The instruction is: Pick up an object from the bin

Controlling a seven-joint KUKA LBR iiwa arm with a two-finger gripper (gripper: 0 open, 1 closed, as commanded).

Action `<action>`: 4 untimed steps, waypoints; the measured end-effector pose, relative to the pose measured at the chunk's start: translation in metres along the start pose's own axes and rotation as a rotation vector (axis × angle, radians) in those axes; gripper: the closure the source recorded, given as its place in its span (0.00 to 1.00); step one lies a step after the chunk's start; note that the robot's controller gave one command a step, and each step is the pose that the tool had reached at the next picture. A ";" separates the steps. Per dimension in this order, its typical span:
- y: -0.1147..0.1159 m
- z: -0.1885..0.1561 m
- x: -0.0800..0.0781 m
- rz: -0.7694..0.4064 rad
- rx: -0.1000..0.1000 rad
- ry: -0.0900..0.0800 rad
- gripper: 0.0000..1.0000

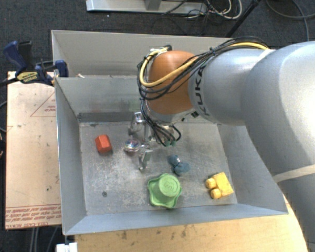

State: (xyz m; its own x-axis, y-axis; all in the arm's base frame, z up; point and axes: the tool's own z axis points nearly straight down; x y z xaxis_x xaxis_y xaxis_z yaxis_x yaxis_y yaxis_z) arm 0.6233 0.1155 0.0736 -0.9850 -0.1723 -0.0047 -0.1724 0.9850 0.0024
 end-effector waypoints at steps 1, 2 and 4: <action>0.015 -0.028 0.010 0.060 0.000 0.000 0.00; 0.000 -0.027 0.007 0.110 0.002 0.001 0.00; 0.007 -0.005 0.004 0.169 0.001 -0.001 0.00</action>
Offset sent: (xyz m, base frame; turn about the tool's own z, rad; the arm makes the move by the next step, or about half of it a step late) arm -0.0135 0.0114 0.0264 0.0615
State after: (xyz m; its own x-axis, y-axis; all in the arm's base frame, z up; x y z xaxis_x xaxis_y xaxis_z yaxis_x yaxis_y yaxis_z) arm 0.6183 0.1213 0.0783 -1.0000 -0.0042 -0.0056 -0.0043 1.0000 0.0025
